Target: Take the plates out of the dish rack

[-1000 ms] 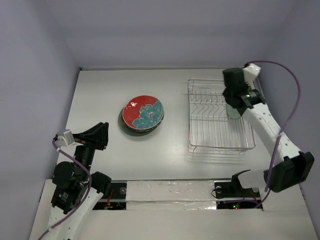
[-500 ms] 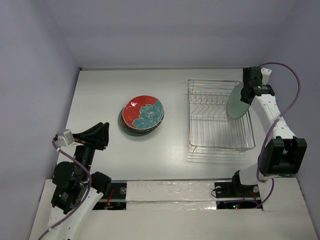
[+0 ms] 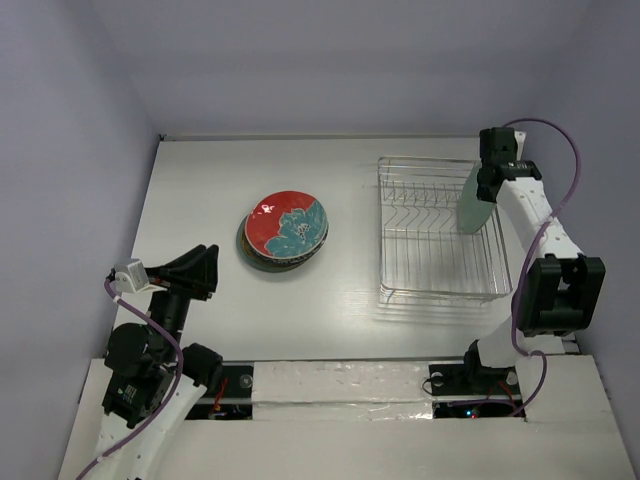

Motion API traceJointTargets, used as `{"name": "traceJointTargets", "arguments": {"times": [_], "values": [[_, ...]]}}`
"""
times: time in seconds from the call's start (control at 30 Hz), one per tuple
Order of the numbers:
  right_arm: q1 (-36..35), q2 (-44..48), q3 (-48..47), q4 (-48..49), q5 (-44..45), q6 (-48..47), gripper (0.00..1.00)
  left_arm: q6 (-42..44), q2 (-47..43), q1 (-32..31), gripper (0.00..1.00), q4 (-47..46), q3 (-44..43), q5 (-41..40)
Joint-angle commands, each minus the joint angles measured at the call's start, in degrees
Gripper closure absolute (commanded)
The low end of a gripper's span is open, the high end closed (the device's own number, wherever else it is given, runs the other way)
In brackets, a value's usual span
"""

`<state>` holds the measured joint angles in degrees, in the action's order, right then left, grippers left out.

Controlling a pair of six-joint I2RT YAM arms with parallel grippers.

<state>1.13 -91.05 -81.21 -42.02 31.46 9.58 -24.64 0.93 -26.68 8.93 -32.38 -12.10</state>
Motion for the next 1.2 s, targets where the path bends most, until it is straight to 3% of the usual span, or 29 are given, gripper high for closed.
{"name": "traceJointTargets", "arguments": {"times": [0.0,0.57,0.77,0.97,1.07,1.1,1.17], "values": [[0.5,0.5,-4.2,1.2,4.0,-2.8,1.0,-0.1,-3.0,-0.6,0.65,-2.0,-0.3,0.2],[0.0,9.4,-19.5,-3.5,3.1,-1.3,1.0,-0.2,-1.6,-0.6,0.64,-2.1,-0.3,0.2],[-3.4,14.1,-21.4,-1.7,-6.0,5.9,1.0,-0.2,-1.8,-0.6,0.64,-2.1,-0.2,0.2],[-14.7,19.1,-10.2,9.3,-23.5,17.2,1.0,-0.2,-1.5,-0.6,0.63,-2.0,-0.3,0.2],[-19.5,20.7,-1.3,25.0,-35.0,28.4,1.0,-0.1,1.2,-0.6,0.63,-1.9,-0.4,0.2],[-21.0,21.2,4.6,34.4,-38.9,34.1,1.0,-0.1,1.4,-0.6,0.63,-1.7,-0.4,0.2],[-26.3,20.0,7.7,40.4,-39.7,37.7,1.0,-0.1,2.1,-0.6,0.63,-1.5,-0.4,0.2]]}}
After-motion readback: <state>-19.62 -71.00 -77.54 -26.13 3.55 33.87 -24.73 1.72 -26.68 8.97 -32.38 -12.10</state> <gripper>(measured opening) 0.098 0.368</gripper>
